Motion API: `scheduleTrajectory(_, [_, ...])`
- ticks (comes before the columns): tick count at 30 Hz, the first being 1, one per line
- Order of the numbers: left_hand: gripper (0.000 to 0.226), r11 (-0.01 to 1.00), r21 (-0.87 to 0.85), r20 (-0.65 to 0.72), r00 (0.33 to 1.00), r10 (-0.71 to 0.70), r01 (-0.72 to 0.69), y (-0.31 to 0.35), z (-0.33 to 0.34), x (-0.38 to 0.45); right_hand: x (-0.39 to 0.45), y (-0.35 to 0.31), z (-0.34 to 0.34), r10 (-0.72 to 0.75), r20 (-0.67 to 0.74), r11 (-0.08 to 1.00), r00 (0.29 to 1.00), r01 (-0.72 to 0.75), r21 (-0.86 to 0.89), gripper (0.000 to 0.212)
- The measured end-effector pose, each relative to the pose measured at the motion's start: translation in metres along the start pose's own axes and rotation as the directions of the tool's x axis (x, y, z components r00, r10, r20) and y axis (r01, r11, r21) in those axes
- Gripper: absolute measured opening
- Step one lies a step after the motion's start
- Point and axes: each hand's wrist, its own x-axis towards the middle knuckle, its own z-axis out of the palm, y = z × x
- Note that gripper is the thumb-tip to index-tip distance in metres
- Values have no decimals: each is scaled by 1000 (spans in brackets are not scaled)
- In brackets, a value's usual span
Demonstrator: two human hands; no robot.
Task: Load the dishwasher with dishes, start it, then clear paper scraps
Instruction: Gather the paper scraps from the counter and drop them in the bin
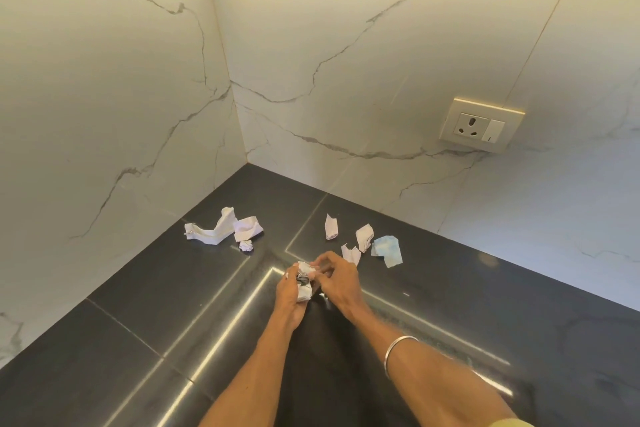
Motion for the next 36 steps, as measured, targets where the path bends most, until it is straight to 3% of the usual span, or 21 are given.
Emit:
scheduleTrajectory(5, [24,981,-163,99,991,-88,103,4,-11,-12,-12,2,8,-16,-6,996,1000,16,-88,9])
scheduleTrajectory(9, [26,950,-285,110,989,-98,125,5,-17,-19,-18,-5,8,-135,-21,946,991,122,-301,9])
scheduleTrajectory(16, [23,960,-262,0,995,-104,100,4,-13,-7,-18,-13,-2,-162,68,950,984,174,-260,32])
scheduleTrajectory(18, [21,949,-297,-4,994,-113,106,4,-12,0,-16,-13,-6,-160,45,955,986,166,-247,29])
scheduleTrajectory(21, [18,939,-321,30,992,-124,126,6,-16,7,-5,-3,-15,-208,-110,904,972,148,-401,15])
scheduleTrajectory(23, [15,951,-283,53,992,-116,126,5,-17,8,6,7,-24,-195,-144,842,970,89,-533,25])
scheduleTrajectory(25, [13,965,-236,59,993,-103,114,4,-16,7,15,20,-31,-142,-93,805,985,60,-590,38])
scheduleTrajectory(28, [12,981,-174,28,996,-81,84,3,-12,5,18,32,-32,-33,-5,814,999,24,-581,33])
scheduleTrajectory(32, [14,986,-152,-12,998,-65,62,2,-11,2,17,37,-27,50,-33,860,998,-60,-506,27])
scheduleTrajectory(36, [22,990,-130,-32,998,-56,52,3,-10,2,17,29,-32,191,-36,938,981,-193,-287,24])
